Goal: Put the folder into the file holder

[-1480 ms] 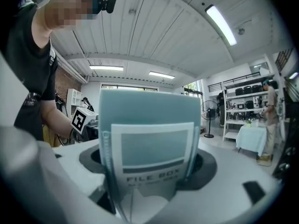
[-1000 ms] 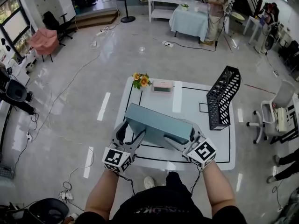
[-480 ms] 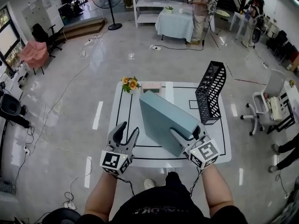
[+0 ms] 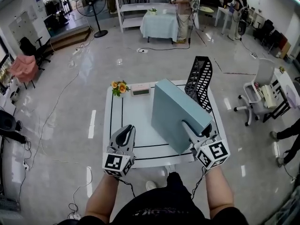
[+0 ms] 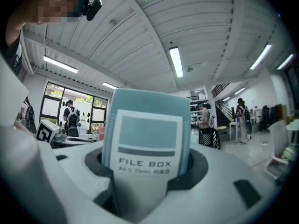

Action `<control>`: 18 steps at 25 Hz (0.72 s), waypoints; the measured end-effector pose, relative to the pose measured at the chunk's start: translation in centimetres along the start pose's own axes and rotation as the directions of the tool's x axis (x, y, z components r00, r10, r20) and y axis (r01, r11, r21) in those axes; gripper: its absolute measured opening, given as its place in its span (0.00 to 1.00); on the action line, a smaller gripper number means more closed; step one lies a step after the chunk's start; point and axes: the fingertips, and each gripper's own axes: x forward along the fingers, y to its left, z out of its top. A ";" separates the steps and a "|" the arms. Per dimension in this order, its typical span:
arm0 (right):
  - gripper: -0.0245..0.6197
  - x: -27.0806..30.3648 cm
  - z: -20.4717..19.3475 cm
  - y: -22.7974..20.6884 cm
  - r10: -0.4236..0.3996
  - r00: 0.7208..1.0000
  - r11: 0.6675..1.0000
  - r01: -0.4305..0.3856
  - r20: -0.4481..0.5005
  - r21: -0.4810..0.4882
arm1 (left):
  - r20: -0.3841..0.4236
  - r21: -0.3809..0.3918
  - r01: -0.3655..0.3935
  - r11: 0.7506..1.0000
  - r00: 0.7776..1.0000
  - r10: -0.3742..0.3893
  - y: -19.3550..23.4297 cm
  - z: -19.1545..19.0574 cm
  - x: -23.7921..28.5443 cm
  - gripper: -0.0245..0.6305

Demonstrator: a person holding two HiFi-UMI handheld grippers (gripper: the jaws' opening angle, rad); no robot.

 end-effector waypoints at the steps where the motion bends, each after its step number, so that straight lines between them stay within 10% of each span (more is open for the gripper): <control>1: 0.47 -0.4 0.6 -0.5 -0.023 1.000 1.000 0.023 0.010 -0.006 | 0.001 -0.001 0.011 1.000 1.000 -0.011 -0.3 0.1 0.2 0.07; 18: 0.47 -6.0 12.5 -12.1 -0.360 0.915 0.930 0.368 0.183 -0.012 | 0.006 -0.065 0.189 0.980 0.982 -0.189 -5.9 2.1 6.5 0.04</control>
